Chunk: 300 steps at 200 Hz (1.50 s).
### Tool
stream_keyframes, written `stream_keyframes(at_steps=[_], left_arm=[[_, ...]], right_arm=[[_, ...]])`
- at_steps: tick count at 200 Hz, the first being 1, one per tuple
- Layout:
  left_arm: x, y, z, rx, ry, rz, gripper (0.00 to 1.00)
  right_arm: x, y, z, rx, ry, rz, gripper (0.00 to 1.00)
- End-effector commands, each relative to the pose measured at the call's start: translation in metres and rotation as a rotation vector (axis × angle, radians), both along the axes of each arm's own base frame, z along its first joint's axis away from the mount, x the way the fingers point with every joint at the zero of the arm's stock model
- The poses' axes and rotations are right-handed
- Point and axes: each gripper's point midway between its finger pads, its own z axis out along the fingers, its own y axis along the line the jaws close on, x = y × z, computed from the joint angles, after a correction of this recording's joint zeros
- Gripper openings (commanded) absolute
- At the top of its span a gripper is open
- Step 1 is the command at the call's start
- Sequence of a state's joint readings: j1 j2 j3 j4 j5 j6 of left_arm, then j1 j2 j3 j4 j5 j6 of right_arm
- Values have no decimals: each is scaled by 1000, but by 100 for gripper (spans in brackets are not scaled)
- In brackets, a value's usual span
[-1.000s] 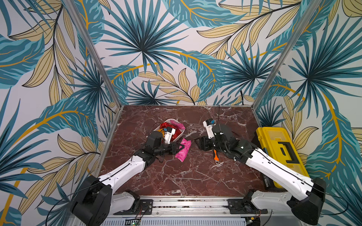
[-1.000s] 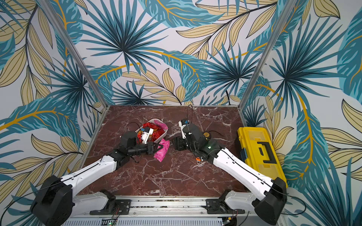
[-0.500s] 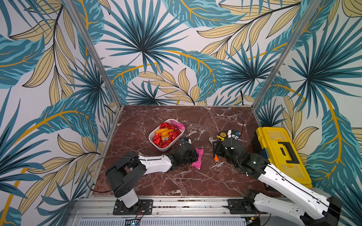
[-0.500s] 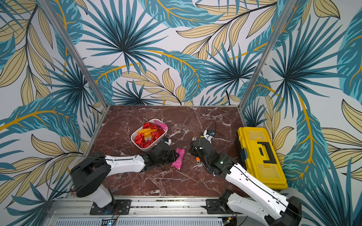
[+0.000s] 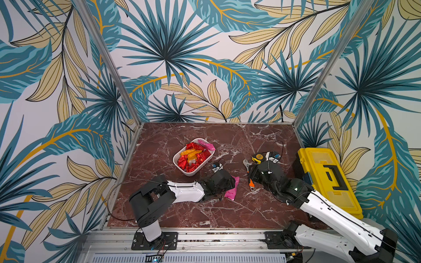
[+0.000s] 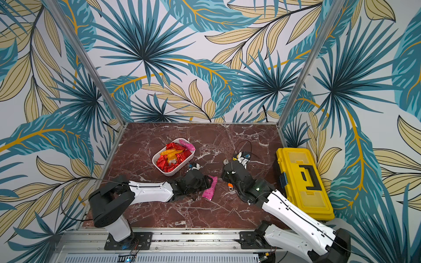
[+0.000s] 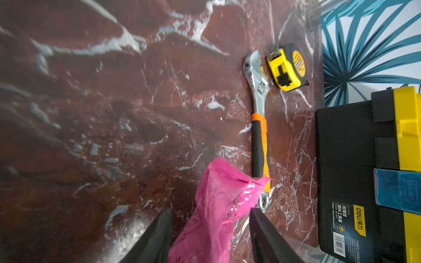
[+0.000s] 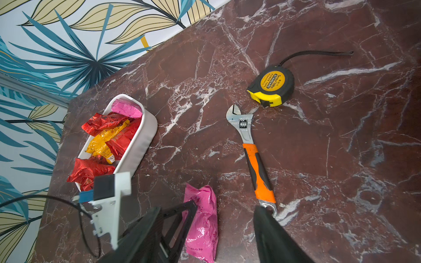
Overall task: Take the tea bags out of the storage box
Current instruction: Place the tea bag at the center of the board, then pick up the tea bag from the storage box.
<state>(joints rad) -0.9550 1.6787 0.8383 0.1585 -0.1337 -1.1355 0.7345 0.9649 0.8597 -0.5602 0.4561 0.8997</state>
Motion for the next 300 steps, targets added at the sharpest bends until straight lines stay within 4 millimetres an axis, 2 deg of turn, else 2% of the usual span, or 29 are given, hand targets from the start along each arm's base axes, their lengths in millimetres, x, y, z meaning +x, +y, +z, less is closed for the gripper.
stream_keyframes(at_steps=[1, 22, 59, 94, 116, 138, 181, 236, 268, 300], left_arm=[[5, 32, 33, 64, -106, 70, 65], [11, 65, 62, 140, -192, 133, 66], [29, 145, 101, 268, -242, 227, 64], [40, 219, 108, 387, -168, 275, 60], [44, 243, 105, 401, -129, 282, 60], [48, 252, 92, 406, -65, 233, 59], [65, 240, 69, 438, -34, 73, 54], [90, 231, 51, 438, -1, -10, 50], [91, 232, 36, 465, 44, -26, 45], [91, 233, 30, 470, 61, -22, 38]], right_arm=[[-3, -2, -9, -45, 30, 15, 68], [0, 9, -13, -54, 59, 60, 68], [9, 48, -16, -26, 110, 199, 67], [20, 84, -24, 17, 152, 295, 66], [26, 97, -28, 21, 169, 313, 65], [32, 105, -30, 27, 176, 321, 65], [37, 112, -32, 32, 179, 327, 65], [35, 110, -34, 24, 185, 325, 65], [35, 109, -34, 18, 185, 323, 64], [35, 107, -33, 11, 178, 322, 64]])
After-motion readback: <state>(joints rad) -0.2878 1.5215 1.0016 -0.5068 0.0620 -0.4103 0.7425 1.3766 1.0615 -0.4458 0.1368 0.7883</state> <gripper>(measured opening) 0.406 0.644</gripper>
